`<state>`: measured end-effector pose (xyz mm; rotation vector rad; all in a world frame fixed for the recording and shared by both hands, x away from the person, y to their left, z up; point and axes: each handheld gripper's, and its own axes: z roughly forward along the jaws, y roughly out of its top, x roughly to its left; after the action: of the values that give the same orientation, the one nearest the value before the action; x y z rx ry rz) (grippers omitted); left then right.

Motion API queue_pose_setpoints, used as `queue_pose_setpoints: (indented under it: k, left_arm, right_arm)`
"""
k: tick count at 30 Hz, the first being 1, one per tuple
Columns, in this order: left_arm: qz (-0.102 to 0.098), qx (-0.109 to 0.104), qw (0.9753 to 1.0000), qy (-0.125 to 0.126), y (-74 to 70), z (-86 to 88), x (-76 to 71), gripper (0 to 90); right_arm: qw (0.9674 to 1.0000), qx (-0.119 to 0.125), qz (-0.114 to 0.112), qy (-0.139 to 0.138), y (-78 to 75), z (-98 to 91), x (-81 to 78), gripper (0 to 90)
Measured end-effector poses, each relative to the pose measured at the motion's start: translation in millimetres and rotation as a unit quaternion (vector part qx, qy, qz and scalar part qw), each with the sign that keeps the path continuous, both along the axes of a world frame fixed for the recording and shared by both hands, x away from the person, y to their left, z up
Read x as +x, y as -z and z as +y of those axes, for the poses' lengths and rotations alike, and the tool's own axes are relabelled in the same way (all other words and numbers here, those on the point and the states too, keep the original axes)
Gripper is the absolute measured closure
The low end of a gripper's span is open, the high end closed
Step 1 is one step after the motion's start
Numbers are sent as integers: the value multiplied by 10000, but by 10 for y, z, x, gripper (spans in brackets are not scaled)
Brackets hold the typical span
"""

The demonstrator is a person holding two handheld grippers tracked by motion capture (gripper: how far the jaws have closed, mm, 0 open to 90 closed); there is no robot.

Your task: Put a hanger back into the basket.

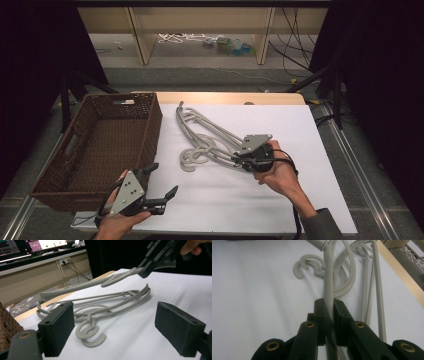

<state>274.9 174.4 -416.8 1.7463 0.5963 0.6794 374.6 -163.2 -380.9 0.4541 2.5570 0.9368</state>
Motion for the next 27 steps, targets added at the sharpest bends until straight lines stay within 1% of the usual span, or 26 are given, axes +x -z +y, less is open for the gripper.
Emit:
queue_pose_setpoints:
  k: [1,2,3,4,5,6,7,8,9,10,11,12,13,14,15,16,17,18,19,20,21,22,23,24,25,27]
  left_arm:
    - [0,0,10000,0,0,0,0,159]
    - [31,-24,10000,13,-14,-15,11,160]
    - [13,38,10000,61,-48,-43,23,160]
    - [13,38,10000,61,-48,-43,23,163]
    - [9,60,9999,97,-64,-56,30,163]
    - [-15,192,9997,146,-94,-72,48,172]
    - [-13,311,9994,157,-106,-80,60,180]
    - [-30,472,9988,132,-118,-91,76,194]
    - [-13,613,9981,110,-127,-102,94,206]
    - [17,739,9972,94,-137,-116,116,211]
    - [86,853,9963,30,-143,-140,136,216]
    - [124,1036,9945,3,-148,-166,160,225]
    - [142,1212,9925,-33,-148,-197,181,232]
    - [149,1371,9904,-23,-151,-220,205,236]
    - [193,1420,9897,-26,-150,-243,226,239]
    - [220,1412,9897,8,-150,-262,249,240]
    - [261,1423,9895,38,-154,-277,269,245]
    - [289,1462,9888,80,-158,-292,291,249]
    - [298,1537,9876,145,-167,-303,315,251]
    - [353,1539,9873,178,-173,-318,329,260]
    - [274,1615,9862,233,-190,-326,351,272]
    - [246,1622,9860,283,-202,-343,365,272]
    - [262,1622,9858,331,-211,-364,375,274]
    - [236,1645,9854,379,-222,-388,386,274]
    - [211,1699,9842,451,-231,-411,394,275]
    - [180,1777,9820,621,-232,-461,412,285]
  right_arm:
    - [10000,0,0,0,0,0,0,828]
    - [10000,17,4,-52,3,-22,-65,828]
    - [10000,-19,13,-87,6,-32,-97,828]
    - [9999,-29,22,-120,11,-40,-131,828]
    - [9999,-29,22,-120,11,-40,-131,828]
    - [9998,-28,70,-162,20,-64,-194,828]
    - [9998,-15,89,-170,23,-78,-222,828]
    - [9998,-29,56,-198,23,-96,-241,828]
    - [9998,-15,102,-194,15,-108,-270,828]
    - [9997,-15,39,-226,10,-124,-290,828]
    - [9997,26,69,-213,3,-134,-324,828]
    - [9997,50,95,-236,-6,-147,-348,828]
    - [9997,60,26,-230,-5,-154,-368,828]
    - [9997,46,25,-244,-11,-162,-390,828]
    - [9996,45,46,-265,-17,-167,-417,828]
    - [9995,31,104,-308,-28,-176,-440,828]
    - [9995,61,68,-318,-25,-179,-465,828]
    - [9994,67,72,-340,-28,-184,-485,828]
    - [9992,42,107,-375,-36,-194,-502,828]
    - [9992,35,101,-393,-36,-199,-519,828]
    - [9990,30,133,-418,-37,-204,-537,828]
    - [9991,38,81,-419,-29,-205,-552,828]
    - [9988,13,163,-459,-30,-208,-569,828]
    - [9989,7,120,-457,-19,-204,-585,828]
    - [9986,-27,163,-507,-20,-204,-597,828]
    - [9984,-26,138,-548,-20,-196,-622,827]
